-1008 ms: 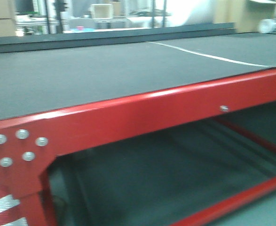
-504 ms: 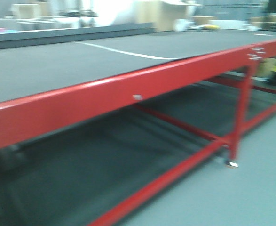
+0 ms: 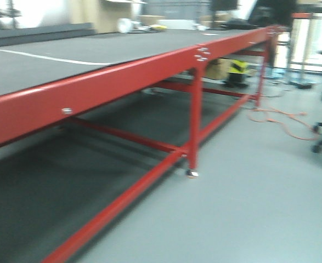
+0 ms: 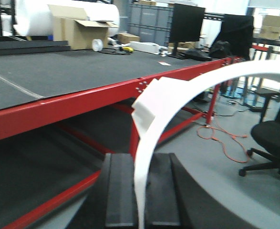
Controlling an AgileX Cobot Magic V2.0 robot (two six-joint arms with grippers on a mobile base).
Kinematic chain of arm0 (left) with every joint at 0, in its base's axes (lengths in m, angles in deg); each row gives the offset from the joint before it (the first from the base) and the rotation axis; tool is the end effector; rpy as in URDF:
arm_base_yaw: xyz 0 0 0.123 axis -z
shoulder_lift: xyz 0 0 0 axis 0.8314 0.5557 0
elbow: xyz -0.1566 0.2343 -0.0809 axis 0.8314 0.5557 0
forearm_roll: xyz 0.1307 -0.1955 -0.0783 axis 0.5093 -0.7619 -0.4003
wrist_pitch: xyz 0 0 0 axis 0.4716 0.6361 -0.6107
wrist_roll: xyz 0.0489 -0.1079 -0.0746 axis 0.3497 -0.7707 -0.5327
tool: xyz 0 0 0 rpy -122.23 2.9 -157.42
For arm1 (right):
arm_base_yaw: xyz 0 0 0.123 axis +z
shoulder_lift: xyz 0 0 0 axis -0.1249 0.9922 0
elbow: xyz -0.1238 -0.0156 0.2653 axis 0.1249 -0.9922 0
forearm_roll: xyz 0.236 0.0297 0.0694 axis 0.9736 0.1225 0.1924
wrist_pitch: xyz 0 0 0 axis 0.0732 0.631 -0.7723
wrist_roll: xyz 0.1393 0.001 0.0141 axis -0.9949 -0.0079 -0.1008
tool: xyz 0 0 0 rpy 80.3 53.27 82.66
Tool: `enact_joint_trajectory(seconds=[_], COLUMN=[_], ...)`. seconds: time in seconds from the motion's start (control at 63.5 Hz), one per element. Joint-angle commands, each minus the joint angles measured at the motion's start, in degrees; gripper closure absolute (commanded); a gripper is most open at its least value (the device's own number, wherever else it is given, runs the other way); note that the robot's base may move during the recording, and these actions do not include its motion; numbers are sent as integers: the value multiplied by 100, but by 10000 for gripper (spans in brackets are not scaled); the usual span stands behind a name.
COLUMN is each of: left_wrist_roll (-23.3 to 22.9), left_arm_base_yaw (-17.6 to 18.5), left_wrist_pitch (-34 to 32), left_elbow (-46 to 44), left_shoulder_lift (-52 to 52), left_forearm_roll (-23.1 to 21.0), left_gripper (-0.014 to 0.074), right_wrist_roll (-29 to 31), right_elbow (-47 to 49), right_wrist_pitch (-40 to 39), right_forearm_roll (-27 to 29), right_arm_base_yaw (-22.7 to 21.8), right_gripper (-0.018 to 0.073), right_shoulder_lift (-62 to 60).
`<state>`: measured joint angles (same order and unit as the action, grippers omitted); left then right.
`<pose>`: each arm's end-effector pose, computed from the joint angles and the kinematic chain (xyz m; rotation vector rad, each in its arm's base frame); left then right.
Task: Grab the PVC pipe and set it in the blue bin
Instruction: 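Hold the pipe while driving past the chair toward the blue bins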
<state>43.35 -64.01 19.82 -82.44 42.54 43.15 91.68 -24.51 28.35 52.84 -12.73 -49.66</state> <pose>0.1020 0.0157 0.3074 -0.0674 1.8415 0.1567 0.0428 -0.0029 0.3620 0.0183 1.5826 -0.1183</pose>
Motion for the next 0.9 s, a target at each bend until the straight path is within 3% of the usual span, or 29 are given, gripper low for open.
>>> enact_joint_trajectory(seconds=[0.0,0.882], left_wrist_roll=[-3,-3], left_arm_base_yaw=[11,11], left_wrist_pitch=[-128,-117], left_elbow=[-17,-17], left_shoulder_lift=[-41,-41], left_forearm_roll=[-46,-46], left_gripper=[707,707], right_wrist_roll=[-3,-3], right_elbow=[-8,-8], right_wrist_pitch=[-135,-135], right_forearm_roll=[-16,-16], right_arm_base_yaw=[12,12], right_gripper=[715,715], right_shoulder_lift=[-26,-26])
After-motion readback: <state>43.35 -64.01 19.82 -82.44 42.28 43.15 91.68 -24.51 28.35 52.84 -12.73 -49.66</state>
